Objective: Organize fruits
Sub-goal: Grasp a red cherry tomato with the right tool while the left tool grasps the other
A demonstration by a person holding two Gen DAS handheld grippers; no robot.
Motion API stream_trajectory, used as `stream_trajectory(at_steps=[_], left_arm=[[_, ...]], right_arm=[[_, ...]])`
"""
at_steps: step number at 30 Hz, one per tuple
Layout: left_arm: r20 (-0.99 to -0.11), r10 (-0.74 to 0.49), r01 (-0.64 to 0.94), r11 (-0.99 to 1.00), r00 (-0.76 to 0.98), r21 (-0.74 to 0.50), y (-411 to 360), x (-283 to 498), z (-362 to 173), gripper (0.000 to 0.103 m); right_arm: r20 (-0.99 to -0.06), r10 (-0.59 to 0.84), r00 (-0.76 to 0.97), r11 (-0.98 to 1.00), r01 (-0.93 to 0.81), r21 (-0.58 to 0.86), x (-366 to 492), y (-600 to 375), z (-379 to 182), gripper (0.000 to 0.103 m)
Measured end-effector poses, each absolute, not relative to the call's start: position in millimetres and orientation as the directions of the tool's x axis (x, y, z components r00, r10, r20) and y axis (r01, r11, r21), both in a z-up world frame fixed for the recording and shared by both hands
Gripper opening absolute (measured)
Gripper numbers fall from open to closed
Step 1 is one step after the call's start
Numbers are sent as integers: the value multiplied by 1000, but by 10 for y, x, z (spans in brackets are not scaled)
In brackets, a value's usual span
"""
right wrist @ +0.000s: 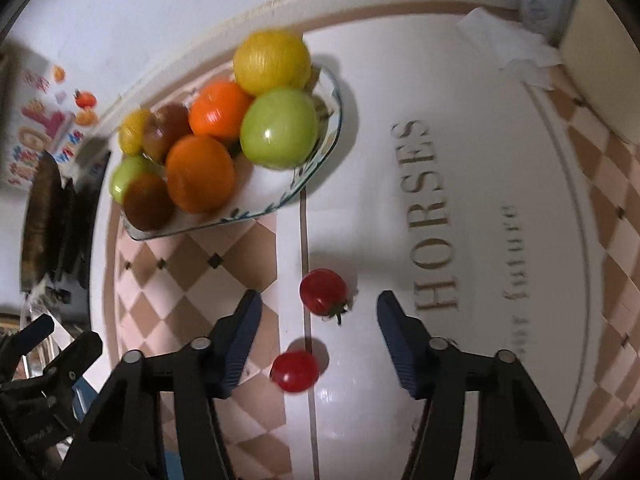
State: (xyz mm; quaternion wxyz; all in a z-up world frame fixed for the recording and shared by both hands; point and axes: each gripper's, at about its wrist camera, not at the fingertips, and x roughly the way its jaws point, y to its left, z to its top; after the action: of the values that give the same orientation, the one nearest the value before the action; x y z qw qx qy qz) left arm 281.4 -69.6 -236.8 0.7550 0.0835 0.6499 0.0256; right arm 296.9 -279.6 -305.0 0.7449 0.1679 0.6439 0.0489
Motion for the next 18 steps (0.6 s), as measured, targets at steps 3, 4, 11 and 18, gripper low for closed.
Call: stream_trajectory(at_steps=[3,4,11,18], left_arm=[[-987,115,85,988,116,125,-770,2841,-2481,99],[-989,96,95,990,108,106,-812,2840,-2500,99],[-997,-79,170,982,-2,-79,-1257,2766,-2711,99],[-988,-147,290,945,-38,-152,-1739,2698,-2855,85]], right_arm=[[-950,268,160,951,115,287,2983,-2738,-3162,32],[-947,271,172,950,109,292,2970,-2751,-3151,31],[-938,259,229,943,152,298,2666,-3120,-2900,31],[-955,211,210,943,212,255,2388,-3445,-2906,31]])
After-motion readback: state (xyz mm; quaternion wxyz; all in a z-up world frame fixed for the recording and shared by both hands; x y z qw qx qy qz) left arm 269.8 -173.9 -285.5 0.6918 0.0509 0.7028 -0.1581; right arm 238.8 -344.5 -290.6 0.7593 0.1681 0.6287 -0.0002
